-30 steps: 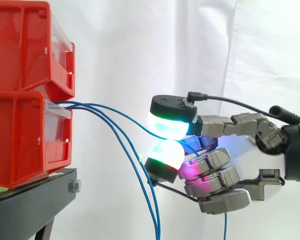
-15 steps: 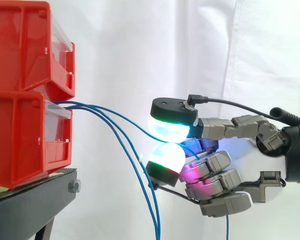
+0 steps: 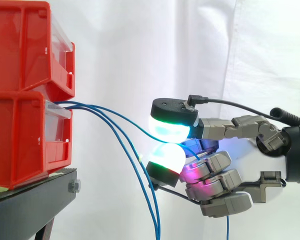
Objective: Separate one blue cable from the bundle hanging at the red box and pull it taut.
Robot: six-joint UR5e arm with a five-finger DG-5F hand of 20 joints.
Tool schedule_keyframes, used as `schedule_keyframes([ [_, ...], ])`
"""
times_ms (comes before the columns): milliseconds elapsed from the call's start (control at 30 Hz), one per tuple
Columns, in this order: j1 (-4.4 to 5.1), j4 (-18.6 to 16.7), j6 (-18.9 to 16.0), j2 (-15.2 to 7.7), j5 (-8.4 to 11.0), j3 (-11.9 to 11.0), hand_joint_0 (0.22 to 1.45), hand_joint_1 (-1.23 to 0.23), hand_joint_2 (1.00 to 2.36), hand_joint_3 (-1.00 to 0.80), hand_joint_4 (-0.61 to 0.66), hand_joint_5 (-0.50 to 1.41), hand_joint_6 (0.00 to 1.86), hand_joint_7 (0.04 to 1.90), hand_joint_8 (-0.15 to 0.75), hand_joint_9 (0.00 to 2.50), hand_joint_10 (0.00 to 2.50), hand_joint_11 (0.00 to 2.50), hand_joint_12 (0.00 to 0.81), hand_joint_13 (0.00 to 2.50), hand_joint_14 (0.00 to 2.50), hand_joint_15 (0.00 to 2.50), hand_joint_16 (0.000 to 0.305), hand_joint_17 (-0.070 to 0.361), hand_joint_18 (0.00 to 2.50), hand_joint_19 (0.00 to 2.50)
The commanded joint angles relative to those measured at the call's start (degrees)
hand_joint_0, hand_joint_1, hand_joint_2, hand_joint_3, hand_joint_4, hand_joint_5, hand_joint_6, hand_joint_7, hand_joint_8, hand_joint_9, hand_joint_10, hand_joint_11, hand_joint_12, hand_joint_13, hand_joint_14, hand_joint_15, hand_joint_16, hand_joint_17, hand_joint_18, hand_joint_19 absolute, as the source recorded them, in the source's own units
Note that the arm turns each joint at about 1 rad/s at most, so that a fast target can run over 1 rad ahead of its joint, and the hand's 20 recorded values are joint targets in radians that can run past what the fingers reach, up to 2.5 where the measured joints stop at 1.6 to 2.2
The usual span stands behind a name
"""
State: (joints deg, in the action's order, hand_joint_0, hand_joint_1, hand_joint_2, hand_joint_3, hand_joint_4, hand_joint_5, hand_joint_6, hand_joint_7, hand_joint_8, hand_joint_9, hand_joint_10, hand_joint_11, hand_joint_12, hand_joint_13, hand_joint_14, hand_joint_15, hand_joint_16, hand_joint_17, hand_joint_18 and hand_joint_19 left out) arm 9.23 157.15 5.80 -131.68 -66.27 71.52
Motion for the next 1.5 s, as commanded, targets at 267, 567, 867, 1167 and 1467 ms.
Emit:
schedule_keyframes([
  [267, 0.0, 0.0, 0.0, 0.02, 0.0, 0.03, 0.71, -0.66, 1.03, -0.15, 0.15, -0.21, 0.95, 1.26, 0.385, 0.67, 2.5, 1.43, 0.413, 0.85, 2.5, 1.44, 0.043, 0.096, 1.44, 2.15],
  [567, 0.0, 0.0, 0.0, -0.07, 0.0, -0.06, 0.71, -0.66, 1.03, -0.15, 0.15, -0.21, 0.95, 1.26, 0.385, 0.67, 2.5, 1.44, 0.41, 0.85, 2.5, 1.49, 0.043, 0.096, 1.45, 2.16],
  [867, 0.0, 0.0, 0.0, -0.07, 0.0, 0.03, 0.71, -0.66, 1.03, -0.14, 0.15, -0.21, 0.95, 1.27, 0.386, 0.68, 2.49, 1.46, 0.409, 0.86, 2.5, 1.46, 0.043, 0.096, 1.45, 2.17],
  [1167, 0.0, 0.0, 0.0, 0.02, 0.09, 0.03, 0.71, -0.66, 1.03, -0.14, 0.15, -0.2, 0.95, 1.26, 0.386, 0.68, 2.5, 1.43, 0.41, 0.86, 2.5, 1.47, 0.043, 0.097, 1.45, 2.17],
  [1467, 0.0, 0.0, 0.0, 0.02, 0.09, -0.06, 0.71, -0.66, 1.03, -0.14, 0.14, -0.2, 0.94, 1.27, 0.386, 0.69, 2.5, 1.44, 0.41, 0.86, 2.5, 1.45, 0.042, 0.095, 1.45, 2.16],
])
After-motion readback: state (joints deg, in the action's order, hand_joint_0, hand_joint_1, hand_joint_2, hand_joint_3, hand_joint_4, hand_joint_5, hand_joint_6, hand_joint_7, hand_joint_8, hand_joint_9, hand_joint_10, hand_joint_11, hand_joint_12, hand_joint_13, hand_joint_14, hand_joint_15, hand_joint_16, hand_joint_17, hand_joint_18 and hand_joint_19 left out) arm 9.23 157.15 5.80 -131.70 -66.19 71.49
